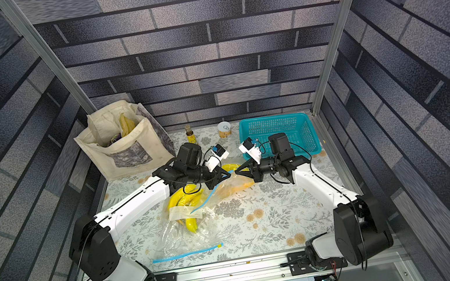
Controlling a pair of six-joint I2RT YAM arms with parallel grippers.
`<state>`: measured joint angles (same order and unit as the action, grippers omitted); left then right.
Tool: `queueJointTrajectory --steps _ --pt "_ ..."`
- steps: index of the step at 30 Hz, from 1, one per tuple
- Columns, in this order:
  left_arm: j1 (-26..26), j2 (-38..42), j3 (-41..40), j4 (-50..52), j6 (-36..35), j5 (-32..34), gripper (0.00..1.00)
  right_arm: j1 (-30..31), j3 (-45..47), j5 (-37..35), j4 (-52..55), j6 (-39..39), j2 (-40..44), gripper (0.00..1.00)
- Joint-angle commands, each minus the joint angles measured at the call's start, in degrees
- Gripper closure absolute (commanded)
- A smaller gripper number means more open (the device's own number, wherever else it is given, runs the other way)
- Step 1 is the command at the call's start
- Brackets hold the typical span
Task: Open the zip-top bag and take out the banana
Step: Pick up the zipper food storage bag at the center of the board.
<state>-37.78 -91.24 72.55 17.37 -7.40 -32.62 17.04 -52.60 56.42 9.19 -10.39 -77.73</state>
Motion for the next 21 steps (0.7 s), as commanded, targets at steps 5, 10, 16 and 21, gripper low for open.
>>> queueJointTrajectory --steps 5,10,16,21 --pt "0.01 0.28 1.72 -2.15 2.05 2.76 0.44 0.63 -4.26 2.59 5.11 0.39 -0.11 1.0" --pt "-4.01 4.9 -0.78 -7.03 -0.27 12.64 0.12 0.76 -7.87 3.21 11.64 0.49 -2.03 1.0" --pt "-8.26 7.88 -3.6 -12.83 -4.73 26.12 0.19 0.96 -13.01 5.23 19.46 -0.95 -4.99 1.0" --pt "-10.6 9.49 -5.67 -16.66 -8.44 32.29 0.36 0.94 -14.2 4.82 21.77 -1.88 -5.67 1.0"
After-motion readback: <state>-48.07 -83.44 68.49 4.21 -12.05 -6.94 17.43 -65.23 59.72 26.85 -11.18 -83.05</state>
